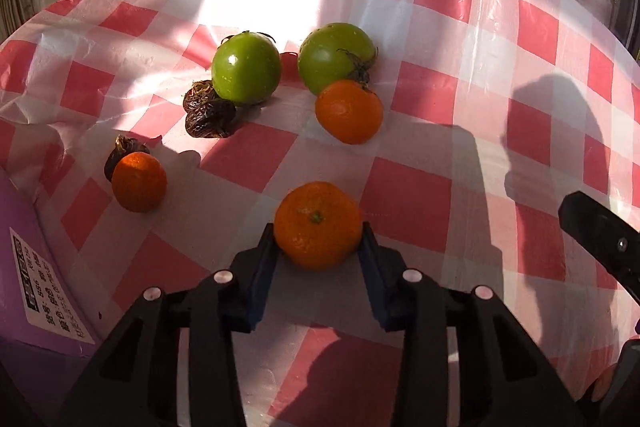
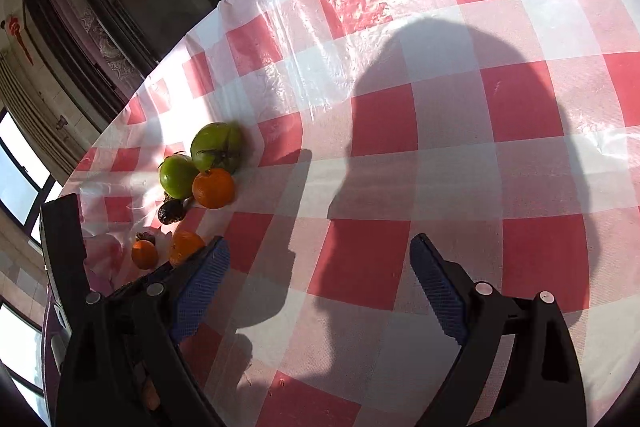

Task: Organize fruits
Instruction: 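Grasp a small orange with the left tool while the right tool grasps another orange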

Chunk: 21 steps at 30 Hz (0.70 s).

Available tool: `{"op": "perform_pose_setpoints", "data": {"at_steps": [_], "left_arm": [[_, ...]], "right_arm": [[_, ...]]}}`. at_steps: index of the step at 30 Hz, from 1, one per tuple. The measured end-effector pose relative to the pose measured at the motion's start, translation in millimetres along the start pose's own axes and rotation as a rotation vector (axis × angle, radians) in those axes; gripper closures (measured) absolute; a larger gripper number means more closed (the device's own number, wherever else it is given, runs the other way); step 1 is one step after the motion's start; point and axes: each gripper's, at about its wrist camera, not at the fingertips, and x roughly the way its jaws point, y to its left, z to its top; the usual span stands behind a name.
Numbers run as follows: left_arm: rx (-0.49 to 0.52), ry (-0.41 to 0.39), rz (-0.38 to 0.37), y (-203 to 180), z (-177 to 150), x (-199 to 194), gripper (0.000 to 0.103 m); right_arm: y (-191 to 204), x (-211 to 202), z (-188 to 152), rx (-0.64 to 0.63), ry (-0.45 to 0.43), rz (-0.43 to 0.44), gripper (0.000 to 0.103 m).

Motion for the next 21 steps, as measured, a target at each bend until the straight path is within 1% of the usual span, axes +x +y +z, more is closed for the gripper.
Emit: {"op": "perform_pose_setpoints", "data": {"at_steps": [3,4,5,7,10,11,13,14,16,17,21], "left_arm": [[0.017,-0.006,-0.035,0,-16,-15,0.063],[0.009,-0.006,-0.043,10,-20,-17,0.063],[0.001,-0.007,-0.053,11,-23,-20,0.063],[-0.036,-0.012,-0.07,31,-26,-17,0.063],[-0.075,-0.018,-0.083,40,-28,-21,0.063],[-0.079,-0.019,-0.084,42,-32,-24,0.063],[-0.075,-0.02,-0.09,44,-37,-28,0.063],[-0.066,-0.02,-0.099,43,-41,-32,0.063],[-0.048,-0.019,-0.118,41,-48,-38,0.063],[-0.046,-0.02,-0.125,41,-51,-40,0.063],[-0.045,-0.019,-0.131,41,-54,-43,0.063]], "right_arm": [[17,19,9,-0.078,0.046,0.009,0.015],[26,26,11,-0.119,0.064,0.02,0.015],[37,35,11,-0.169,0.087,0.026,0.015],[61,52,11,-0.276,0.129,0.005,0.015],[96,80,13,-0.397,0.176,0.029,0.015],[107,88,14,-0.424,0.192,0.058,0.015],[133,102,14,-0.496,0.251,0.18,0.015],[145,107,13,-0.536,0.28,0.23,0.013],[171,113,8,-0.636,0.309,0.326,0.015],[182,116,5,-0.669,0.321,0.352,0.021],[225,126,-10,-0.787,0.378,0.435,0.024]]}}
